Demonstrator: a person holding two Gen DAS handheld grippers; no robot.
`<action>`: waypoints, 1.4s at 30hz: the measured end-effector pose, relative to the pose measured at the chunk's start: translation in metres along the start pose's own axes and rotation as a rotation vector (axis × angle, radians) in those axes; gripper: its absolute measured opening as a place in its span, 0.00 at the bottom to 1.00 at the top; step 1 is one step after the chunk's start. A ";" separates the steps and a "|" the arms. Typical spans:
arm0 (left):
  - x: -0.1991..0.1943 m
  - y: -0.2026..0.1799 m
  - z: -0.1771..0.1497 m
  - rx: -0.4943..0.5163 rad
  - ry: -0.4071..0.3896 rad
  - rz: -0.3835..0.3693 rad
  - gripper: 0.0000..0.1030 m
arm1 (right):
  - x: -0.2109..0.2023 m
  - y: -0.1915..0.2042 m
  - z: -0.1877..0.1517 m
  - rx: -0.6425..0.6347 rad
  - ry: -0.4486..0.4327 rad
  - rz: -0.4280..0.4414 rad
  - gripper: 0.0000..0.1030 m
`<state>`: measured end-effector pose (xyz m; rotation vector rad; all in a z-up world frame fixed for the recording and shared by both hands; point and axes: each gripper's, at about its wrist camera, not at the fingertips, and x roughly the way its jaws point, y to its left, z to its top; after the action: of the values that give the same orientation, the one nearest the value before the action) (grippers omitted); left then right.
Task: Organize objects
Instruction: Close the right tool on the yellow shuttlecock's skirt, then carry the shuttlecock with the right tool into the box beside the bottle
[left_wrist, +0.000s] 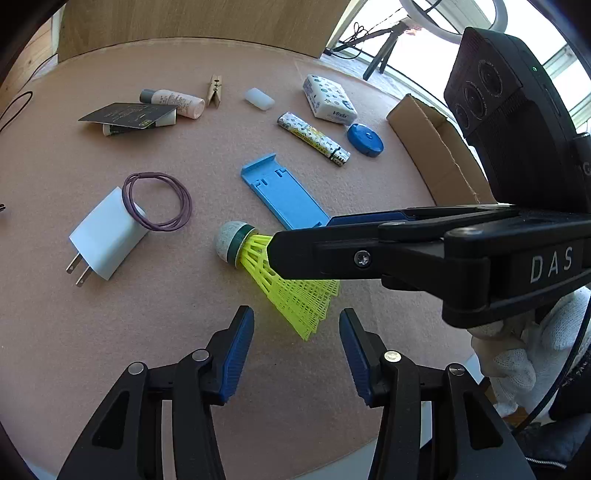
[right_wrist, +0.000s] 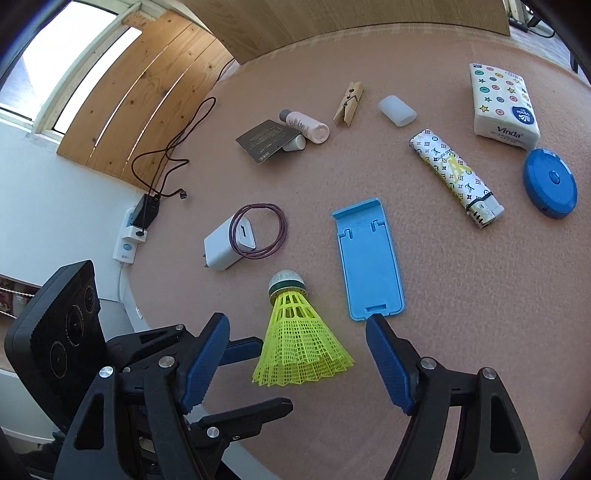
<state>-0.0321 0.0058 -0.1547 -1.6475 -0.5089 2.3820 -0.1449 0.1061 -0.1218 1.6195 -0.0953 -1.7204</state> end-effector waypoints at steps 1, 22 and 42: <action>0.002 0.000 0.001 -0.001 -0.001 0.002 0.50 | 0.003 -0.001 0.000 0.000 0.010 -0.001 0.62; 0.001 -0.031 0.031 0.038 -0.048 -0.053 0.49 | -0.018 -0.010 -0.013 0.042 -0.021 0.059 0.38; 0.040 -0.180 0.096 0.297 -0.042 -0.194 0.49 | -0.150 -0.100 -0.042 0.224 -0.281 -0.063 0.38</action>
<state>-0.1411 0.1699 -0.0883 -1.3584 -0.2883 2.2276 -0.1678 0.2786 -0.0594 1.5385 -0.3895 -2.0380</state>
